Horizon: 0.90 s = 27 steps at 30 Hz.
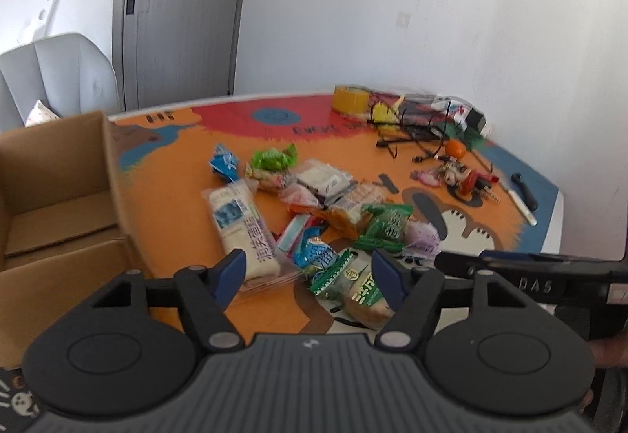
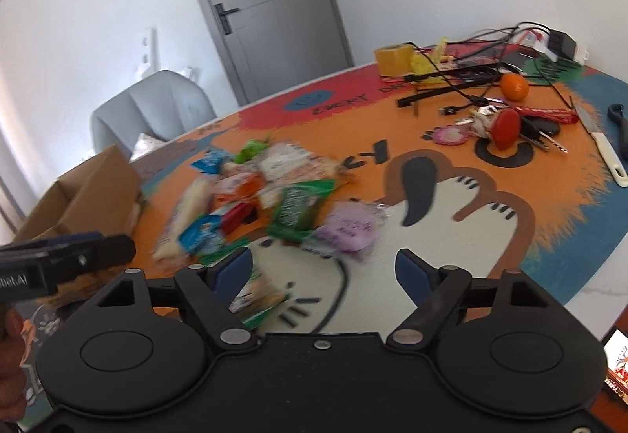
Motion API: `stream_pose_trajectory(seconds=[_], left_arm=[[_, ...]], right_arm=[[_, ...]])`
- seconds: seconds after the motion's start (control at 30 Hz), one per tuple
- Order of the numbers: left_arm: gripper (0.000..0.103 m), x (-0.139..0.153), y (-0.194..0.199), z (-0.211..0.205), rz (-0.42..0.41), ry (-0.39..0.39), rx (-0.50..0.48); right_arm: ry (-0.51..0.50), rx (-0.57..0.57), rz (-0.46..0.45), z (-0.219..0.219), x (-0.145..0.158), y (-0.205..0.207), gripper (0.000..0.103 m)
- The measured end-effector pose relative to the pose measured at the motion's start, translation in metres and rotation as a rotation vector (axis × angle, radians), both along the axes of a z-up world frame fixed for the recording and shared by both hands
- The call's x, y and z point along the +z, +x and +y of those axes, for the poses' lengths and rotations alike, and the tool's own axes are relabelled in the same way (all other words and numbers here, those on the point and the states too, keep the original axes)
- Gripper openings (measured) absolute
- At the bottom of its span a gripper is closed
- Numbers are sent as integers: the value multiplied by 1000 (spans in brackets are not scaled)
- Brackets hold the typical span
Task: Organize snacks
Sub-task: 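Grasp the purple-wrapped bun with the right gripper while the left gripper grasps the blue snack packet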
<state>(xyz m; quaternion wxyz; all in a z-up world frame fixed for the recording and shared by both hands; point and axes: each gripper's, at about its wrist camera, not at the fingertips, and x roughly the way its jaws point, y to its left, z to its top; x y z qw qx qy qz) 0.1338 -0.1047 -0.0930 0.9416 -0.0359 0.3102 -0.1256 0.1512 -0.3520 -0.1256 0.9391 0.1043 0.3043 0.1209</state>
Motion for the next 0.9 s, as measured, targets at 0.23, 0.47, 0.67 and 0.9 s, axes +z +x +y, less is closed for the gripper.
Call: stream_pose_trajectory(seconds=[0.23,0.47,0.67,0.9], left_arm=[[55,-12,28,-12,41,6,-22],[46,-19,50,-19,72,9,-28],[45,-27,64,-22,98,10,-30],[45,-39,70,-29,129,22,-50]], right_arm=[[22,-5,31,-7,-11,25,72],[22,-2,38,-6,-14,43,64],[18,3,55,-8,-19,54,61],[-8,16,49,-2,-20,58,61]])
